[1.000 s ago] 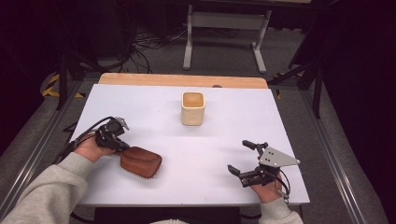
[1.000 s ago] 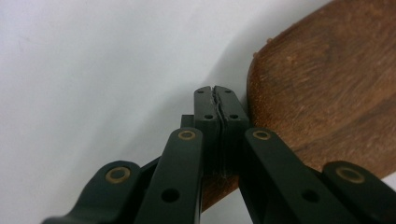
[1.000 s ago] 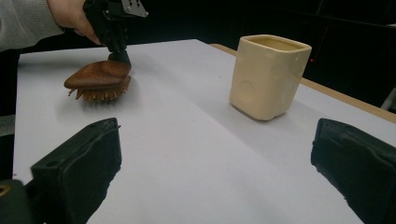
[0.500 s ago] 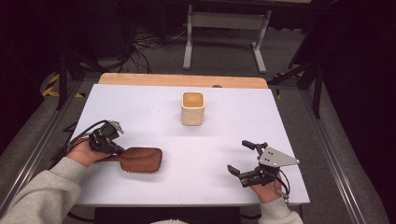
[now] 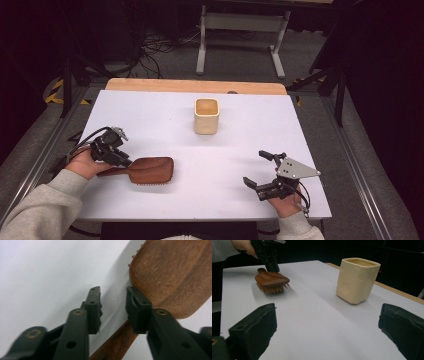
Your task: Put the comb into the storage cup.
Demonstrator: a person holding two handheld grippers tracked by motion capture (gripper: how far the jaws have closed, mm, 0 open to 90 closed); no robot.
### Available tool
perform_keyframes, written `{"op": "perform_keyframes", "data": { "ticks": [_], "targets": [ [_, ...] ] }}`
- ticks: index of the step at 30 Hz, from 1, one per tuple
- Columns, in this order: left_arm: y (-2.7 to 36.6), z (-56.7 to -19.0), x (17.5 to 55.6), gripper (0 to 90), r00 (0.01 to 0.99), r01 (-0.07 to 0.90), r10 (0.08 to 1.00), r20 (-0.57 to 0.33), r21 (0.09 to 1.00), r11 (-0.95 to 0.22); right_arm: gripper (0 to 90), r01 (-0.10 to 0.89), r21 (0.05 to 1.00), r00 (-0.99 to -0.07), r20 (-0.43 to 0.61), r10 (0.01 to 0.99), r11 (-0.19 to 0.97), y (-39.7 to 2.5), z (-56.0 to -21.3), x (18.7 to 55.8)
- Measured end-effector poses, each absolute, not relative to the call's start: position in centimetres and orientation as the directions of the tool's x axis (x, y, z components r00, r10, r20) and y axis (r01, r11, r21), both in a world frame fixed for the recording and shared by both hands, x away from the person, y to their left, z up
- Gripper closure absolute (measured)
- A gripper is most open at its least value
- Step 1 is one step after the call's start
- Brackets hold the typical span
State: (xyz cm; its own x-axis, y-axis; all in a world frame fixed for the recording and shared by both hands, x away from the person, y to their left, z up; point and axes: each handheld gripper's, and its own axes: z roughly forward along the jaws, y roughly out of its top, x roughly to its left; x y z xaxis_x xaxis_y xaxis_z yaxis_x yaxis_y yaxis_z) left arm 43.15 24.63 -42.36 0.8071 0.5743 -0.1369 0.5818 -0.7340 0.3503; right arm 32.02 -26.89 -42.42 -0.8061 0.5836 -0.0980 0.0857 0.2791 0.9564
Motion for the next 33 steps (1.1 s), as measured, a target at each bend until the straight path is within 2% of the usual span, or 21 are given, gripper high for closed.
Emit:
{"op": "perform_keyframes", "data": {
  "ticks": [3,6,8,9,16,21,26,33],
  "targets": [
    [24.8,-41.7,42.9,49.3,0.808,0.576,0.574,-0.129,0.373,-0.727,2.3,0.082,0.956,-0.807,-0.102,0.581,0.281,-26.8,-42.4,32.0],
    [24.8,-41.3,42.6,34.5,0.815,0.566,0.562,-0.140,0.393,-0.724,2.3,0.082,0.956,-0.807,-0.102,0.581,0.281,-26.8,-42.4,32.0],
    [24.8,-41.1,42.5,21.4,0.819,0.562,0.558,-0.135,0.392,-0.729,2.3,0.081,0.956,-0.808,-0.102,0.581,0.281,-26.8,-42.4,32.0],
    [24.8,-41.0,42.2,17.7,0.836,0.532,0.537,-0.114,0.411,-0.741,2.3,0.081,0.956,-0.808,-0.103,0.581,0.282,-26.8,-42.4,32.0],
    [24.9,-41.0,41.8,1.3,0.858,0.504,0.499,-0.127,0.403,-0.764,2.3,0.087,0.954,-0.807,-0.100,0.582,0.285,-26.7,-42.5,32.0],
    [24.8,-40.9,41.1,0.1,0.887,0.451,0.449,-0.110,0.416,-0.790,2.4,0.084,0.954,-0.807,-0.103,0.582,0.286,-26.7,-42.5,32.0],
    [24.4,-41.1,40.8,0.3,0.900,0.429,0.426,-0.093,0.368,-0.825,2.3,0.087,0.955,-0.807,-0.100,0.582,0.284,-26.7,-42.5,32.0],
    [24.0,-41.5,40.5,0.6,0.918,0.392,0.384,-0.097,0.355,-0.849,2.3,0.087,0.955,-0.808,-0.100,0.581,0.284,-26.7,-42.5,32.1]
  ]
}}
